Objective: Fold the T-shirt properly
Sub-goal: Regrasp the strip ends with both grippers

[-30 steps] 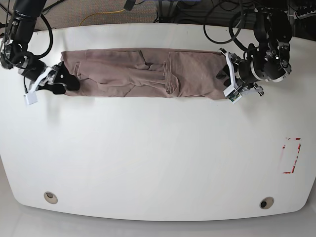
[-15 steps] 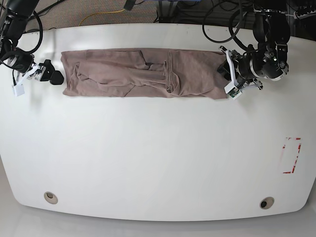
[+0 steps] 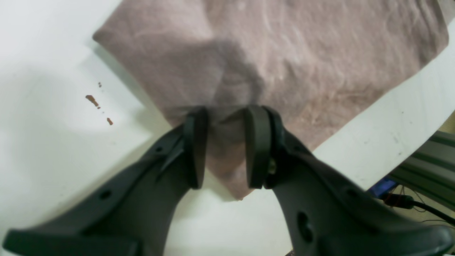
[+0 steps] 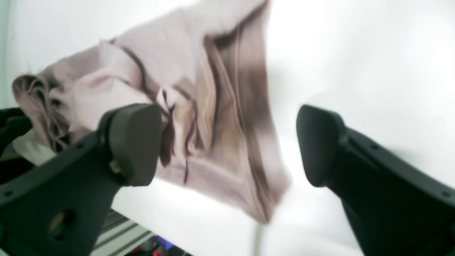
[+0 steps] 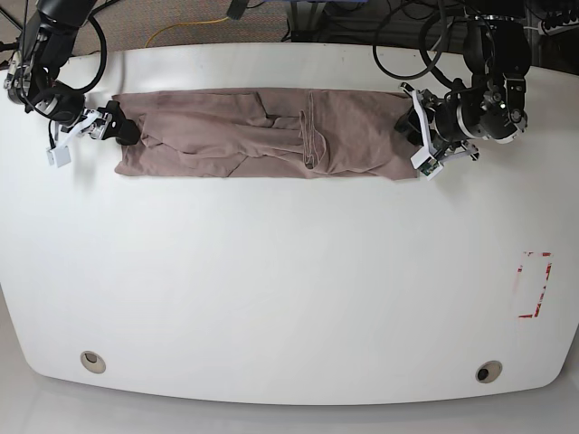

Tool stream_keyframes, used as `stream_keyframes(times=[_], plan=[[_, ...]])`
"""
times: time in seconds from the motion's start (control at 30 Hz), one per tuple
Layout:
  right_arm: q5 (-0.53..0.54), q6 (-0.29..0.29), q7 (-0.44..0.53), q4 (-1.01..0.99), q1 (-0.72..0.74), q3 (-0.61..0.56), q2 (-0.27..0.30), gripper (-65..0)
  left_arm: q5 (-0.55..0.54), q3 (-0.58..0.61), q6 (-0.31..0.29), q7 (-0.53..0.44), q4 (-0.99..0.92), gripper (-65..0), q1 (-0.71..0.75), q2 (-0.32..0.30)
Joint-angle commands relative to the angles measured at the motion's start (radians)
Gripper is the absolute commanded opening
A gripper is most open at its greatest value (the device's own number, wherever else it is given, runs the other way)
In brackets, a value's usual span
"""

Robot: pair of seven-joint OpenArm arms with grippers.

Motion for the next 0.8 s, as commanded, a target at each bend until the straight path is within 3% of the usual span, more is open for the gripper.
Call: stream_keyframes(times=[0.0, 0.43, 0.57, 0.67, 0.77], plan=[[-0.031, 0.038, -0.003, 0.011, 0.005, 0.005, 0.004, -8.9, -0.014, -0.004, -0.001, -0.014, 0.013, -49.2, -0.009, -0.009], [-0.051, 0.041, -0.042, 0.129, 0.005, -0.037, -0.109, -8.9, -0.016, -0.001, -0.001, -0.014, 0.013, -49.2, -0.018, -0.003], [-0.052, 0.041, -0.043, 0.131, 0.005, -0.054, -0.135, -9.7, -0.012, 0.0, -0.001, -0.014, 0.013, -49.2, -0.018, 0.028], [-0.054, 0.041, -0.039, 0.129, 0.007, -0.072, -0.143, -17.0, -0.012, 0.0, -0.001, -0.014, 0.01, -49.0, -0.029, 0.035], [-0.054, 0.041, -0.028, 0.128, 0.036, -0.092, -0.143, -31.4, -0.011, 0.002, -0.001, -0.014, 0.007, -49.0, -0.061, 0.038]])
